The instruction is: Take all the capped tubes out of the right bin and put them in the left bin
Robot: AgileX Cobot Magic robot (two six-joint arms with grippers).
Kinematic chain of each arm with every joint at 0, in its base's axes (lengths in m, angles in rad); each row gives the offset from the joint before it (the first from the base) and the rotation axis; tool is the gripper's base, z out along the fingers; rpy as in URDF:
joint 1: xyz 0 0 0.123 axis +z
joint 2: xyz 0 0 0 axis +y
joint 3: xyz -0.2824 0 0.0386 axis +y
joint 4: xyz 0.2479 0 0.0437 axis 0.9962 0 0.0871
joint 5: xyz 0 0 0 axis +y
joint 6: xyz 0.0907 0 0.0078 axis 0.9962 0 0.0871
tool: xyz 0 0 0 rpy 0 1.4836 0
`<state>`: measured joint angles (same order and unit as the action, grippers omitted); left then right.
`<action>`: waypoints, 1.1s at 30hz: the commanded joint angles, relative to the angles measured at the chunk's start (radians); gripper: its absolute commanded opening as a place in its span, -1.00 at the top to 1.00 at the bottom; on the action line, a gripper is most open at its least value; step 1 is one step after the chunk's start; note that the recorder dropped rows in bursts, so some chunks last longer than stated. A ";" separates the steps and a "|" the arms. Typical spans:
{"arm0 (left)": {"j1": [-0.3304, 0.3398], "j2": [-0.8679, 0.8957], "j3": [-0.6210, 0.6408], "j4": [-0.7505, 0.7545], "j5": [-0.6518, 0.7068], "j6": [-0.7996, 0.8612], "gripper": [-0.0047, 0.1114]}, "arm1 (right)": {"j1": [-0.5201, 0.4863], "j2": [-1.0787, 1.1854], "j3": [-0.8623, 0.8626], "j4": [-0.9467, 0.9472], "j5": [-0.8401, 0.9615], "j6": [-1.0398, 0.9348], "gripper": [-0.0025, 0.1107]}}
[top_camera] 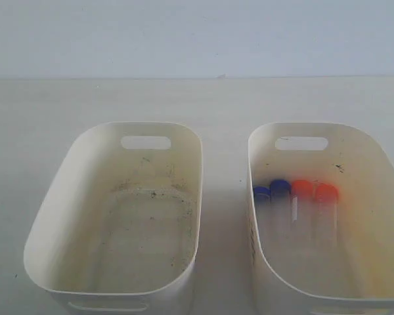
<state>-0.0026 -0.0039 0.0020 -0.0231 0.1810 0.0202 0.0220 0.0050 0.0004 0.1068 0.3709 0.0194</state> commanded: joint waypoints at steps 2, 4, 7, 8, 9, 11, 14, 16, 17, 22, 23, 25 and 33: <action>-0.007 0.004 -0.002 -0.003 -0.007 -0.004 0.85 | -0.002 -0.005 0.000 -0.013 -0.236 -0.073 0.96; -0.007 0.004 -0.002 -0.003 -0.007 -0.004 0.85 | -0.002 -0.005 0.000 -0.013 -0.364 -0.073 0.96; -0.007 0.004 -0.002 -0.003 -0.007 -0.004 0.85 | -0.002 -0.005 0.000 -0.013 -0.587 -0.073 0.96; -0.007 0.004 -0.002 -0.003 -0.007 -0.004 0.85 | -0.002 -0.005 0.000 -0.013 -0.652 -0.081 0.96; -0.007 0.004 -0.002 -0.003 -0.007 -0.004 0.85 | -0.002 -0.005 0.000 -0.008 -0.898 -0.086 0.96; -0.007 0.004 -0.002 -0.003 -0.007 -0.004 0.85 | -0.002 -0.005 -0.007 0.035 -1.134 -0.082 0.96; -0.007 0.004 -0.002 -0.003 -0.007 -0.004 0.85 | -0.002 0.022 -0.189 0.091 -0.886 -0.091 0.96; -0.007 0.004 -0.002 -0.003 -0.007 -0.004 0.85 | -0.002 0.140 -0.344 0.085 -0.586 -0.161 0.96; -0.007 0.004 -0.002 -0.003 -0.007 -0.004 0.85 | -0.002 0.214 -0.408 0.085 -0.405 -0.212 0.96; -0.007 0.004 -0.002 -0.003 -0.007 -0.004 0.85 | -0.002 0.449 -0.554 0.085 0.046 -0.209 0.96; -0.007 0.004 -0.002 -0.003 -0.007 -0.004 0.85 | -0.002 0.482 -0.565 0.088 0.114 -0.180 0.96; -0.007 0.004 -0.002 -0.003 -0.007 -0.004 0.85 | -0.002 0.529 -0.574 0.088 0.228 -0.105 0.96; -0.007 0.004 -0.002 -0.003 -0.007 -0.004 0.85 | -0.002 0.562 -0.572 0.098 0.380 -0.081 0.96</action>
<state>-0.0026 -0.0039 0.0020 -0.0231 0.1810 0.0202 0.0220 0.5711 -0.5649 0.1982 0.7022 -0.0589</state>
